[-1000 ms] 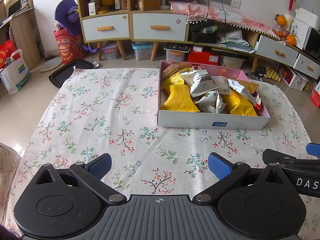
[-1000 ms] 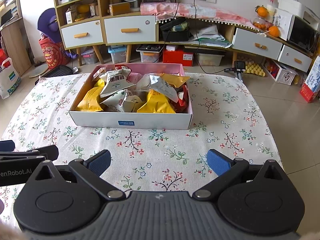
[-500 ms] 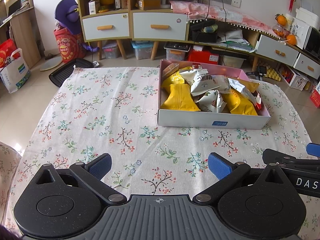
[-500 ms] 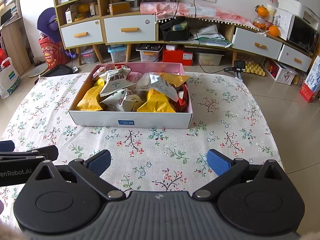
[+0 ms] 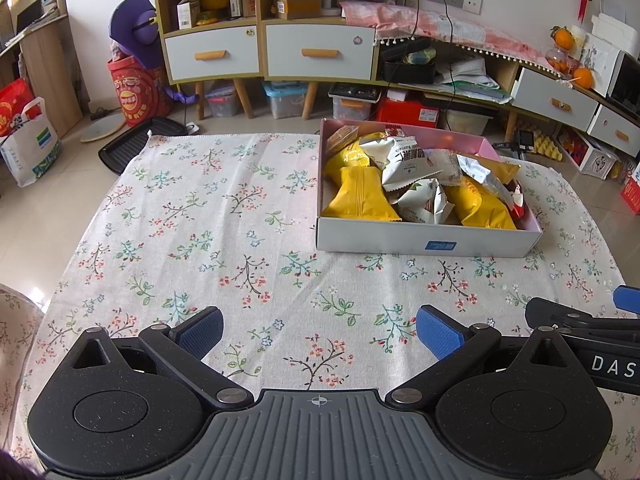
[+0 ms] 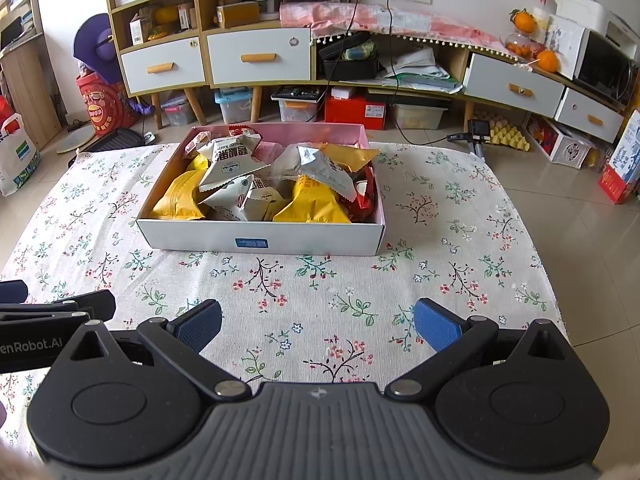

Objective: Organize snacks

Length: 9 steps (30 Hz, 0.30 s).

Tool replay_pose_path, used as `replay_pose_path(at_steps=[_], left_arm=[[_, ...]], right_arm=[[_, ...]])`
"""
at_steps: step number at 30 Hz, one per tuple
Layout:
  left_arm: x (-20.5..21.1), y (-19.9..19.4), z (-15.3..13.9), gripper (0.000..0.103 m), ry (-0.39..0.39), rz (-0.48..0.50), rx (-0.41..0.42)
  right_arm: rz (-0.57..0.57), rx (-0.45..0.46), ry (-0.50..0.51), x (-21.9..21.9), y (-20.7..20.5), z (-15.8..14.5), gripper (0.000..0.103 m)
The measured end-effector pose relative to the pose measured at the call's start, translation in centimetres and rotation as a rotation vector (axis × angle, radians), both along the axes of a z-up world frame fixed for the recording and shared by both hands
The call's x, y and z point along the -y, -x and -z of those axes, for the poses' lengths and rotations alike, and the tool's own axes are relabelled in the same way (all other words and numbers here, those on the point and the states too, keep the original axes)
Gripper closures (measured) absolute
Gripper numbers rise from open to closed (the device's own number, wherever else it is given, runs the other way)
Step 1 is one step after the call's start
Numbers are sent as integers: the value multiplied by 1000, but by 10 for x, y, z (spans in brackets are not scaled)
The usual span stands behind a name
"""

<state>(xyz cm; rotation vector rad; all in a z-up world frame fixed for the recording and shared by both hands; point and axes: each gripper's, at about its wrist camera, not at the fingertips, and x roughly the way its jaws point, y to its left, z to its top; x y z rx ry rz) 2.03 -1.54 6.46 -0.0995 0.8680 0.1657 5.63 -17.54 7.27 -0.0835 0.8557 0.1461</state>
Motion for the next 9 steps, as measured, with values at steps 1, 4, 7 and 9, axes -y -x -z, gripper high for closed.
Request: replay_pose_path(at_steps=[1,4,7,9], left_arm=[[0,0,0,0,0,0,0],[-1,1,2,0,-1,-1,-2],[-2,2,4,0,-1,-1,-7],[-3,2,7,0,2,3,-11]], right_arm=[[0,0,0,0,0,0,0],[0,-1,1,0,0,0,0],[0,-1,1,0,0,0,0],[0,-2,2,0,1,1,0]])
